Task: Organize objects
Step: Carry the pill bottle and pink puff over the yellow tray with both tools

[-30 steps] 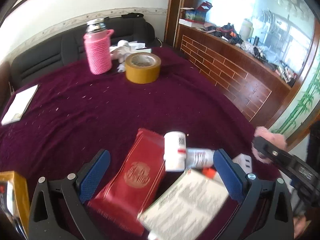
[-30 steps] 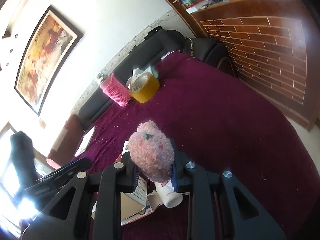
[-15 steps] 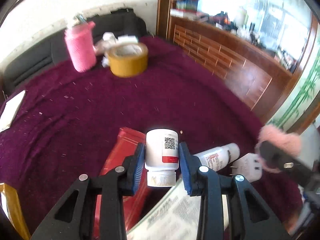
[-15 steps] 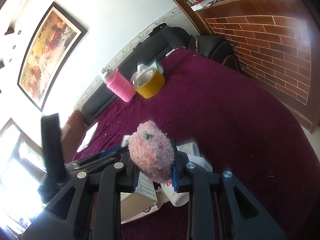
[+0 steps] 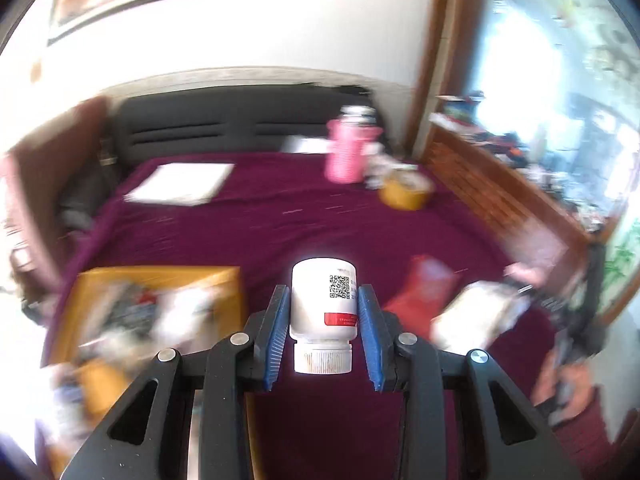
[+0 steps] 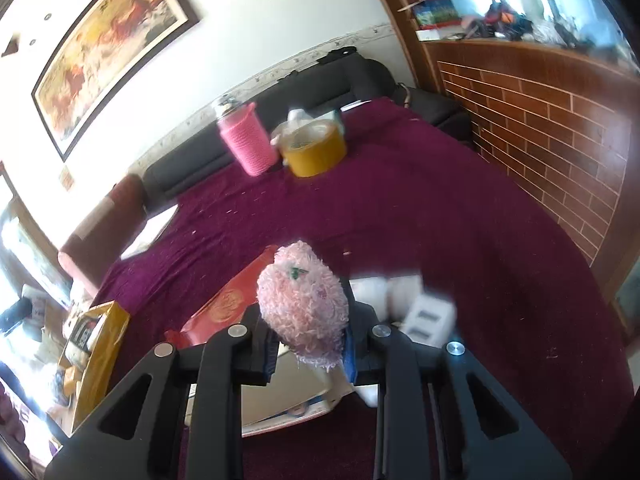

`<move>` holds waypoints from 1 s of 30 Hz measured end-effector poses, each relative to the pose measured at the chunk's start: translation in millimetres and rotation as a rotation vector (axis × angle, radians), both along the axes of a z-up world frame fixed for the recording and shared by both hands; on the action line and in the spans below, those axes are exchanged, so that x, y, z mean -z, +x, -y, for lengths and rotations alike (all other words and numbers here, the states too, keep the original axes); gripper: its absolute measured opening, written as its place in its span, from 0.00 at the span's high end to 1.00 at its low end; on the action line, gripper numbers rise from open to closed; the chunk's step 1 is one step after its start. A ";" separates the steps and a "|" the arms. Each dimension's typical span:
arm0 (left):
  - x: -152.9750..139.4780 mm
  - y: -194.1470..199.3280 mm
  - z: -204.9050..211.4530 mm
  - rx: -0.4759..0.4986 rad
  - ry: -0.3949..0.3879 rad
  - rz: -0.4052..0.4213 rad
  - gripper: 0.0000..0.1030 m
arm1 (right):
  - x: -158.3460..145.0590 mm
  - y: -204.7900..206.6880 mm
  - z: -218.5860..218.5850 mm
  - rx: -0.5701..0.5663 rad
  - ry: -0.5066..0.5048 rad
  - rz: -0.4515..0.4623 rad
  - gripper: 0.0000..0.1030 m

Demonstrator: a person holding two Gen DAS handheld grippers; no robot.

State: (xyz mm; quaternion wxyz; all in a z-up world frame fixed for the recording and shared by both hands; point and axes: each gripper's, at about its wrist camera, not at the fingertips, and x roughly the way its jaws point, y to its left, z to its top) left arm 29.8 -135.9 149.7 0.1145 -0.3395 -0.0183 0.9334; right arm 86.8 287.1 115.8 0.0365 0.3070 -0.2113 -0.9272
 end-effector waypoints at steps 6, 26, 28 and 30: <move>41.1 21.9 104.2 -0.195 -0.032 0.128 0.71 | -46.2 13.6 90.5 -0.240 -0.007 -0.020 0.79; 120.8 35.3 152.4 -0.290 0.114 0.217 0.57 | -0.6 -70.1 384.8 -0.683 0.044 0.319 0.78; 111.0 43.7 156.2 -0.289 0.137 0.180 0.48 | 0.6 -79.5 394.0 -0.671 0.056 0.331 0.78; 101.2 54.1 161.9 -0.292 0.172 0.146 0.43 | 0.0 -93.0 405.3 -0.664 0.071 0.343 0.78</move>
